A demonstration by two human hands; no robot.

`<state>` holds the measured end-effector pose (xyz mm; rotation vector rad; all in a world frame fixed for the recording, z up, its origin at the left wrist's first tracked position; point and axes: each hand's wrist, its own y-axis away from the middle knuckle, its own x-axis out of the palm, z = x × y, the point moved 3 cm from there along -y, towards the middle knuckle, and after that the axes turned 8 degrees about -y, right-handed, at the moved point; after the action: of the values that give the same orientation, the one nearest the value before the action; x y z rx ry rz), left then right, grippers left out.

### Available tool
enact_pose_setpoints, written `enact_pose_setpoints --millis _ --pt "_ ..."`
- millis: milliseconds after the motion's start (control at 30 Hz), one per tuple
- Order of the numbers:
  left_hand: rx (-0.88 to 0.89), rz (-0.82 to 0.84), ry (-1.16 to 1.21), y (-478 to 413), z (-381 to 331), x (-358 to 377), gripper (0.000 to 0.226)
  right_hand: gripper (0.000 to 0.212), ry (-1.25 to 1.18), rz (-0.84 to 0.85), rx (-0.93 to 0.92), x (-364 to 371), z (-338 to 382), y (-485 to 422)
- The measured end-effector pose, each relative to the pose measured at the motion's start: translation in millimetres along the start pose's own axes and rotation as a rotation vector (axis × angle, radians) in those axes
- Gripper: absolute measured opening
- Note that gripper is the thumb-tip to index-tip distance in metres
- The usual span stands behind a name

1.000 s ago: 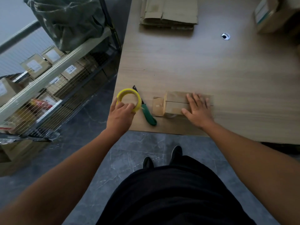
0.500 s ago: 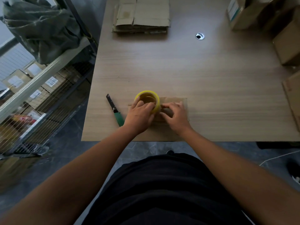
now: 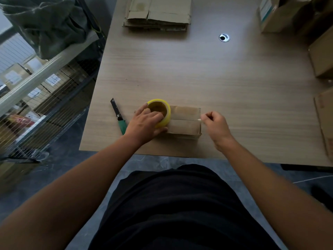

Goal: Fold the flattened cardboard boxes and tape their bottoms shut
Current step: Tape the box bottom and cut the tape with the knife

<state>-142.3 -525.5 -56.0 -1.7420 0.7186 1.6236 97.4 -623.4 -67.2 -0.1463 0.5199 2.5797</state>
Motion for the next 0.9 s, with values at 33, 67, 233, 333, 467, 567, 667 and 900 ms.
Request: enact_pose_setpoints --millis 33,67,233,333,467,567,667,900 --pt "0.007 -0.007 -0.006 -0.3 -0.6 0.5 0.039 0.02 -0.02 0.018 0.061 -5.9 -6.4 -2.3" --pt "0.01 -0.016 -0.01 -0.1 -1.0 1.2 0.038 0.02 -0.045 0.033 0.113 -7.3 -12.2 -3.9" --pt "0.017 0.004 -0.027 0.2 -1.4 1.3 0.037 0.026 -0.124 -0.021 0.2 0.1 -20.3 -8.8" --pt "0.033 0.014 -0.038 0.1 -2.3 0.6 0.036 0.024 -0.066 -0.008 0.199 -0.5 -24.1 -12.7" --pt "0.048 0.014 -0.053 -1.5 -1.7 0.4 0.034 0.025 -0.017 0.036 0.226 -5.8 -34.7 -19.1" --pt "0.062 -0.009 -0.061 -0.4 -1.8 4.8 0.035 0.025 -0.031 0.101 0.255 -8.7 -47.5 -27.0" --pt "0.064 -0.042 -0.061 -0.4 -0.9 9.0 0.035 0.024 0.17 0.02 0.103 -12.4 -41.9 -36.8" --pt "0.104 -0.068 -0.061 -2.8 -3.6 9.3 0.035 0.056 0.518 0.215 -0.562 43.1 4.4 -9.8"
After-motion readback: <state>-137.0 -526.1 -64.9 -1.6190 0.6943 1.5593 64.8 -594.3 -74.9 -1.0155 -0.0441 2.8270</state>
